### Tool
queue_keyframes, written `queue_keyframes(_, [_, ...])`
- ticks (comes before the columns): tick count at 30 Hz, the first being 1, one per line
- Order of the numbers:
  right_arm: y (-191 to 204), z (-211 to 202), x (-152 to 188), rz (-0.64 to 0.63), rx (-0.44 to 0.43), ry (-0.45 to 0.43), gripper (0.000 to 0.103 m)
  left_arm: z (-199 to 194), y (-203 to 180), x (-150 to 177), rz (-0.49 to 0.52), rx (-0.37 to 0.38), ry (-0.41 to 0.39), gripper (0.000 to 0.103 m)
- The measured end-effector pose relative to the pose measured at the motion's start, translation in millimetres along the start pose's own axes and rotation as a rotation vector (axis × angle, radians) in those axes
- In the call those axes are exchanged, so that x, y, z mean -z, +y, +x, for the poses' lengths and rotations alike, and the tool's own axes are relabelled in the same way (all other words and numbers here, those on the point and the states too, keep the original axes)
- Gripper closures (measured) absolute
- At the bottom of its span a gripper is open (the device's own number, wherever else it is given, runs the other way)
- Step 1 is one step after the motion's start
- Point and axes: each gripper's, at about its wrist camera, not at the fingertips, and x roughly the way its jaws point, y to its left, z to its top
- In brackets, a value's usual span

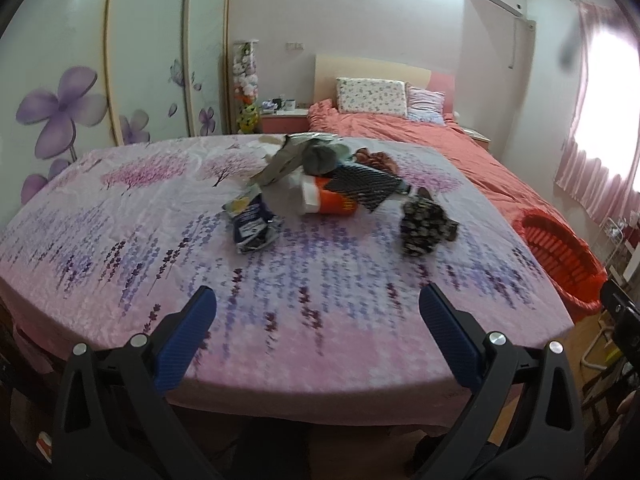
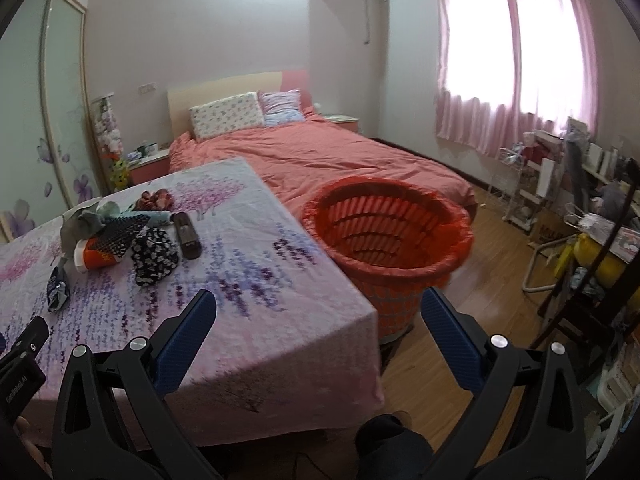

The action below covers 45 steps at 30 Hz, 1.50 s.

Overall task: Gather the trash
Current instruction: 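Grasp the blue snack bag with left tool while right tool grasps black floral cloth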

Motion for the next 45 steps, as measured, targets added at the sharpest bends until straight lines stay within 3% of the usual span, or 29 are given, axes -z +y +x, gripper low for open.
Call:
queue_keyframes(8, [40,30,-19,-0.020,-0.170,0.010,0.003,50,51,-29,-0.075,-0.055,0.056,0.004])
queue_keyframes(14, [82,60,-33,-0.054,-0.266,0.034,0.012,87,75,-49,-0.103,-0.061,0.091,0.004])
queue_keyframes(18, [103,88,-36,-0.057,-0.321,0.103,0.019,111,82,-57,-0.110,-0.055,0.124,0.008])
queue_keyframes(23, [121,108,-32,-0.081,-0.335,0.157,0.025,134,82,-60,-0.114,-0.041,0.169,0.013])
queue_keyframes(29, [134,127,-21,-0.123,-0.344,0.217,0.041,157,83,-60,-0.131,-0.025,0.220,0.017])
queue_keyframes(34, [132,130,-16,-0.126,-0.354,0.243,0.053,173,87,-59,-0.155,-0.016,0.262,0.026])
queue_keyframes(42, [132,130,-16,-0.132,-0.373,0.247,0.075,177,96,-64,-0.176,-0.004,0.254,0.044])
queue_keyframes(45, [131,131,-16,-0.129,-0.374,0.250,0.078,178,104,-66,-0.190,0.009,0.252,0.047])
